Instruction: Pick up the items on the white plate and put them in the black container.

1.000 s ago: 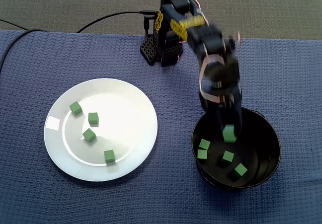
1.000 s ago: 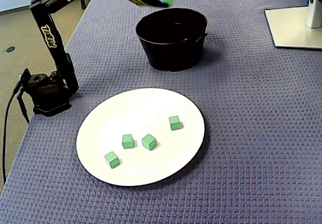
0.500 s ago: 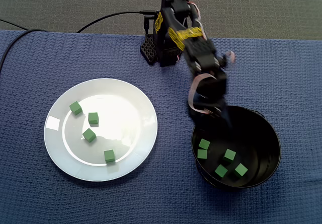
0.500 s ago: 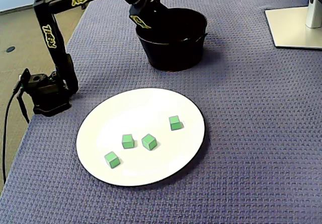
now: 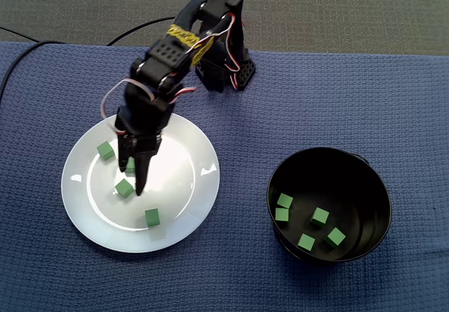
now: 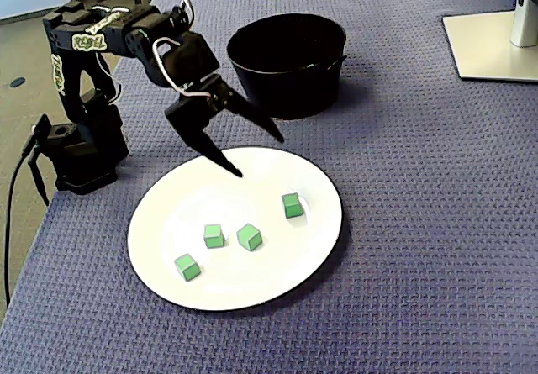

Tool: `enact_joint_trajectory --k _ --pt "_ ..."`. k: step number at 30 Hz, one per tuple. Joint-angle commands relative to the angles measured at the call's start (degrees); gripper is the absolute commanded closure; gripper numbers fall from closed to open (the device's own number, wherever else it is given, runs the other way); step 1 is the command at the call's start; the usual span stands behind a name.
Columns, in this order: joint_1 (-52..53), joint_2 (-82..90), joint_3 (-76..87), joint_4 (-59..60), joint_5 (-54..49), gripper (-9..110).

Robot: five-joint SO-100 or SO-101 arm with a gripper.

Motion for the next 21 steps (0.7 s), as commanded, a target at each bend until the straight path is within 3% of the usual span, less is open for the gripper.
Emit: enact_joint_trajectory --k 1,9,21 --pt "1.49 -4.13 -2.37 2.55 9.58 78" --pt "-5.8 -17.84 -16.7 15.12 24.7 78" --pt "-12.22 -34.19 -42.28 24.7 25.14 78"
